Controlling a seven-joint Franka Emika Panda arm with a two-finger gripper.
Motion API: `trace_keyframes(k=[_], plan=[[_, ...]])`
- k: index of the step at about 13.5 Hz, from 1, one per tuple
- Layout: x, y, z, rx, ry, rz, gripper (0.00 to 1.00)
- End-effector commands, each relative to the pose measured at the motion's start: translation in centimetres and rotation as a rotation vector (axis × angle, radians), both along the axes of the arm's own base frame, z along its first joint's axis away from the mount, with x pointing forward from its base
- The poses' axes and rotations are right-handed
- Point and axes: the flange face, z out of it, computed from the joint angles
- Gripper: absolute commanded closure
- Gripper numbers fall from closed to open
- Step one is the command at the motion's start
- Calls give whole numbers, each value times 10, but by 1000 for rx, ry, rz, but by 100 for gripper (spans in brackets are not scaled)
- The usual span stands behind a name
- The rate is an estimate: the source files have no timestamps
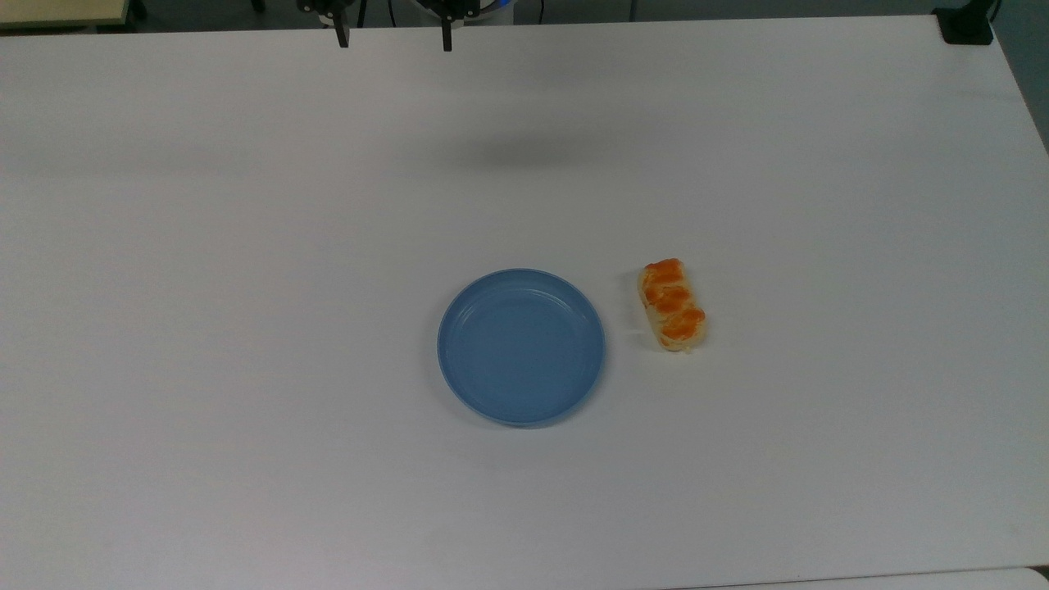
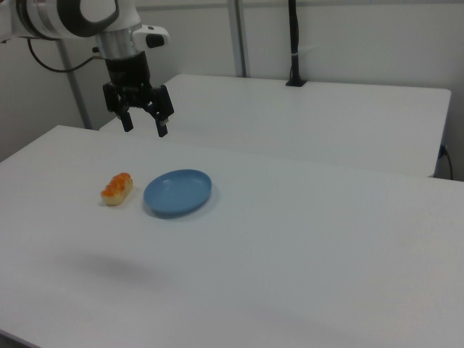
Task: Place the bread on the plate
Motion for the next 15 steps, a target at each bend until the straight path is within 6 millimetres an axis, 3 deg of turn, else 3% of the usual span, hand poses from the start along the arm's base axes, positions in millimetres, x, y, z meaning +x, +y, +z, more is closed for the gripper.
trace_keyframes(k=[1,9,11,15], plan=[[-4,0,0,6,-1,-3,0],[-1,5,-3,15,-4,5,0],[10,21,-18,19,1,28,0],[31,83,-52,20,-9,125,0]])
